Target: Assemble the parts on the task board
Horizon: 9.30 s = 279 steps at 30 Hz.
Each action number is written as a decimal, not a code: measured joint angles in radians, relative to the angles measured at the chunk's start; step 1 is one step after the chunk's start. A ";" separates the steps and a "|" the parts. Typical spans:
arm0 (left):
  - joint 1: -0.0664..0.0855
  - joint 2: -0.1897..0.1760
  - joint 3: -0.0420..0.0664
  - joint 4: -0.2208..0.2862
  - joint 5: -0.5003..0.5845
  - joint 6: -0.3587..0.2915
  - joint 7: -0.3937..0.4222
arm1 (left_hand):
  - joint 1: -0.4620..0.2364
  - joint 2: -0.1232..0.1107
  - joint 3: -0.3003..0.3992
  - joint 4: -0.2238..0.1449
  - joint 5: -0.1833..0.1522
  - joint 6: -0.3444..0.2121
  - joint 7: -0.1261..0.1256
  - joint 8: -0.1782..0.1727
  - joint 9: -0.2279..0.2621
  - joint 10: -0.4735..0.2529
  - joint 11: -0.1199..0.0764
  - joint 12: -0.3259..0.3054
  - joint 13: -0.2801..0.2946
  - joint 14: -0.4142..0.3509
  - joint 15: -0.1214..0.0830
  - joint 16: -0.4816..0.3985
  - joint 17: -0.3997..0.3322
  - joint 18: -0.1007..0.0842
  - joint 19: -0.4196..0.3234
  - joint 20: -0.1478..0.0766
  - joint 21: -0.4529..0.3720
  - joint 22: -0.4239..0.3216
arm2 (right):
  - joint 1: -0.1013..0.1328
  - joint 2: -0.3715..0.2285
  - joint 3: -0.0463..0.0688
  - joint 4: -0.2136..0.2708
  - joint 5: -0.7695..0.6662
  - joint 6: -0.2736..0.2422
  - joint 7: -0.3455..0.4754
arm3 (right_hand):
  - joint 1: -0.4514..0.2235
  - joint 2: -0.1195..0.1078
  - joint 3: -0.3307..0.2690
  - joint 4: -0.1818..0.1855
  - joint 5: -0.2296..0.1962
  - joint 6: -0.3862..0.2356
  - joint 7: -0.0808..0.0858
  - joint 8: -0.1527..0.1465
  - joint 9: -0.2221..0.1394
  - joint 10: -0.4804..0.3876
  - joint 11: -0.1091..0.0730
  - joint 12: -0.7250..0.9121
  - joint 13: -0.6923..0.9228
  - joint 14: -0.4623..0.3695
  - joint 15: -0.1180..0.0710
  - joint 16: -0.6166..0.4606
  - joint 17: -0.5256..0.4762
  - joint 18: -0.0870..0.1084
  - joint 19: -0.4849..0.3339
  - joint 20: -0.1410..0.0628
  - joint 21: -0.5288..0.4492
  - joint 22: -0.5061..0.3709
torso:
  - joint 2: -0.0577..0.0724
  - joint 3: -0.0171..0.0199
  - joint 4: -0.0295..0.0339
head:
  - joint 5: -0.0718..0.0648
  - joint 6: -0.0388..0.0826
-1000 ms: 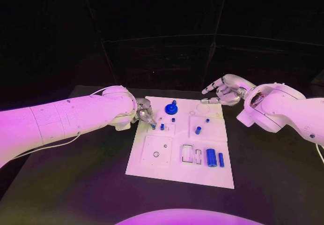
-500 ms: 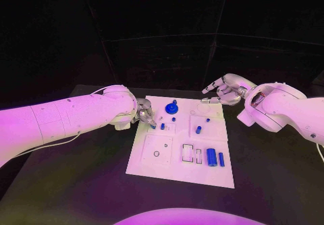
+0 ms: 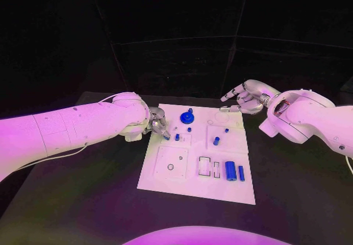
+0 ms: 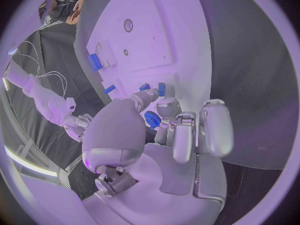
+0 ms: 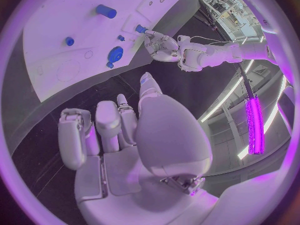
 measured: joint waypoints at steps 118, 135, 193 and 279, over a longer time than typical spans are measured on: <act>-0.048 0.230 -0.026 -0.260 -0.271 -0.250 0.526 | 0.230 -0.007 -0.323 -0.102 -0.234 0.050 0.086 -0.403 -0.320 -0.311 0.100 -0.753 -0.821 -0.003 0.072 -0.261 -0.252 0.062 -0.050 0.057 -0.296 -0.253 | 0.000 0.015 0.000 -0.006 0.008 0.000 0.000 | -0.004 0.004 -0.003 0.003 0.005 0.000 0.000 0.004 0.000 -0.004 -0.004 0.000 0.000 0.000 0.000 -0.004 -0.005 0.000 0.000 0.000 -0.004 0.000 | 0.002 0.0002 -0.0033 | -0.038 0.017; -0.048 0.244 -0.025 -0.285 -0.282 -0.237 0.517 | 0.251 0.024 -0.229 -0.127 -0.234 0.080 0.084 -0.429 -0.329 -0.281 0.102 -0.801 -0.845 0.000 0.068 -0.261 -0.269 0.062 -0.050 0.057 -0.291 -0.253 | 0.000 0.018 0.000 -0.007 0.008 0.000 0.000 | -0.004 0.004 -0.005 0.000 0.005 0.000 0.000 0.004 0.000 -0.004 -0.004 0.000 0.000 0.000 0.000 -0.004 -0.005 0.000 0.000 0.000 -0.004 0.000 | 0.001 0.0006 -0.0026 | -0.040 0.015; -0.044 0.235 -0.021 -0.272 -0.284 -0.214 0.470 | 0.204 -0.016 -0.141 -0.166 -0.234 0.107 0.086 -0.473 -0.329 -0.257 0.100 -0.844 -0.835 0.000 0.068 -0.251 -0.298 0.063 -0.053 0.061 -0.303 -0.244 | 0.000 0.025 0.000 -0.012 0.008 0.001 0.002 | 0.000 0.008 -0.005 0.000 0.005 0.000 0.000 0.004 0.000 -0.004 -0.004 0.000 0.000 0.000 0.000 -0.004 -0.003 0.000 0.000 0.000 -0.004 0.000 | 0.001 0.0007 -0.0024 | -0.034 0.007; -0.062 0.080 0.061 -0.167 -0.240 -0.207 0.442 | 0.190 -0.003 -0.100 -0.177 -0.234 0.157 0.082 -0.473 -0.326 -0.192 0.091 -0.836 -0.835 0.004 0.065 -0.240 -0.306 0.054 -0.043 0.050 -0.279 -0.211 | 0.000 0.024 0.000 -0.023 0.012 0.002 0.006 | -0.003 0.024 -0.005 0.000 0.005 0.000 0.000 0.004 0.000 -0.004 -0.004 0.000 0.000 0.000 0.000 -0.004 -0.004 0.000 0.000 0.000 -0.004 0.000 | 0.001 0.0010 -0.0031 | -0.028 0.018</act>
